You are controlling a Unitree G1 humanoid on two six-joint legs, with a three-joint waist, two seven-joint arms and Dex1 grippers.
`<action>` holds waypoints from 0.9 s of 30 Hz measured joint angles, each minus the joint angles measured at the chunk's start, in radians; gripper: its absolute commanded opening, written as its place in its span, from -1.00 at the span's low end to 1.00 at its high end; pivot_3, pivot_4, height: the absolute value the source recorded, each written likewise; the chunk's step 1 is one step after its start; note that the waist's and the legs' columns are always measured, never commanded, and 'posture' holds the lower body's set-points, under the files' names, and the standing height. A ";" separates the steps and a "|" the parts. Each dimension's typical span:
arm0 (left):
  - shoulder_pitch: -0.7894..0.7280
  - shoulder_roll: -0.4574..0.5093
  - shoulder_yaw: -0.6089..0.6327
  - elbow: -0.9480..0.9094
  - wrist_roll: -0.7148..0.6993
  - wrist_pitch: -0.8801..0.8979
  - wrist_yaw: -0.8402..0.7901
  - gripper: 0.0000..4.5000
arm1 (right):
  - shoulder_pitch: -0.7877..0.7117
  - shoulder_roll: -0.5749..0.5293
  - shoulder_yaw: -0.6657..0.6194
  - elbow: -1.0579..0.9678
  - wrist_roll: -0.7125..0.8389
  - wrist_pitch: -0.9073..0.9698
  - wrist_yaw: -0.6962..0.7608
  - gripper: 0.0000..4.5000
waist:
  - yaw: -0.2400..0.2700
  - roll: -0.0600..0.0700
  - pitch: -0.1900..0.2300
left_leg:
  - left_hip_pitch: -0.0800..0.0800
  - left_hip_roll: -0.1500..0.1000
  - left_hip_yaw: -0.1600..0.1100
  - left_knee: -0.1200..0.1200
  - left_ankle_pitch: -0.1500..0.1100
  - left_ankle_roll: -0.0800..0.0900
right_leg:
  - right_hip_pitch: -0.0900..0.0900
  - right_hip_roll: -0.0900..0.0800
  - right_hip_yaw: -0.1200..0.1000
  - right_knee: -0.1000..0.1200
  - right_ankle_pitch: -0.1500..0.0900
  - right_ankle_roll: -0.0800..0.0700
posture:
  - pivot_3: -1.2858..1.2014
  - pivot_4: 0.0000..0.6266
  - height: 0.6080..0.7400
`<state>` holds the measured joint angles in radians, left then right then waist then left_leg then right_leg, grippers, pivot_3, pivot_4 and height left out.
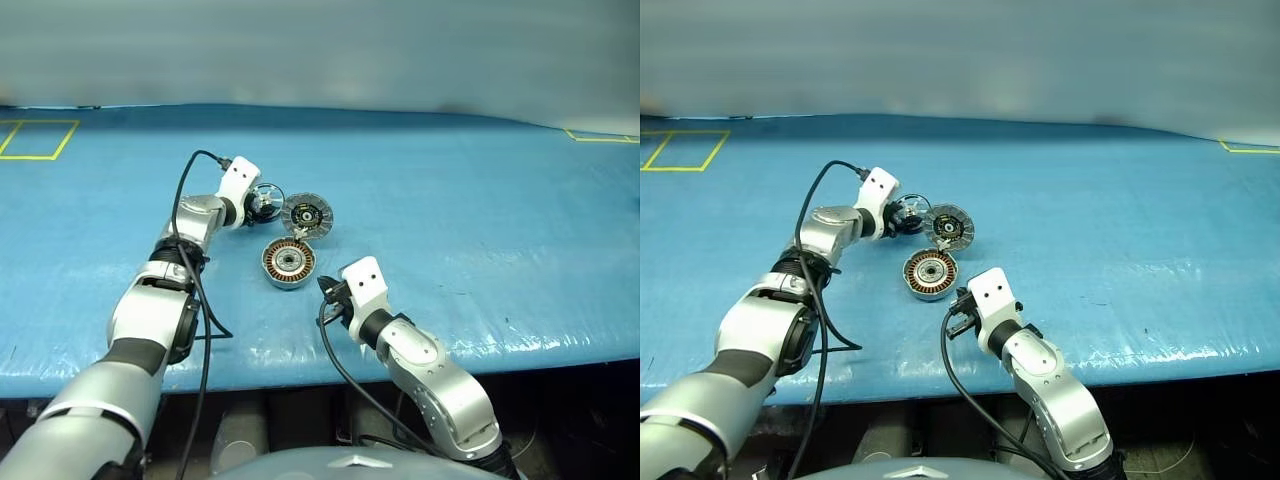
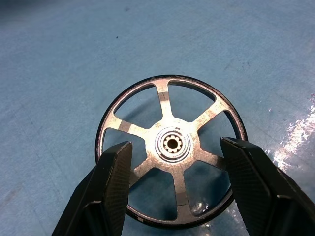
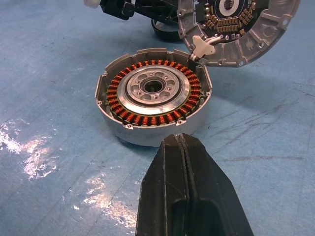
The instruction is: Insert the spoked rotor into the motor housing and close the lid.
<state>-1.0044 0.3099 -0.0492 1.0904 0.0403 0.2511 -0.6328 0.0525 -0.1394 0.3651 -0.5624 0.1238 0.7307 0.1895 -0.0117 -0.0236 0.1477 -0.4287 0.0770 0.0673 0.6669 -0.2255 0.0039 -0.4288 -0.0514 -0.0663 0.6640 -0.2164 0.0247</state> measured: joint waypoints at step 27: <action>-0.112 -0.012 -0.039 0.082 0.042 0.107 -0.045 -0.17 | -0.005 0.018 -0.001 0.004 0.000 0.000 -0.008 -1.00 | 0.000 0.000 0.000 | 0.000 0.000 0.000 0.000 0.000 0.000 | 0.000 0.000 0.000 0.000 0.000 0.000 | 0.03 -0.52 1.00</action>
<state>-1.1166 0.2979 -0.0880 1.1728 0.0824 0.3579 -0.6776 0.0475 -0.1211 0.3642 -0.5587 0.1238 0.7306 0.1811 -0.0116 -0.0241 0.1473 -0.4289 0.0768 0.0669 0.6670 -0.2255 0.0039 -0.4287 -0.0514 -0.0662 0.6639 -0.2164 0.0247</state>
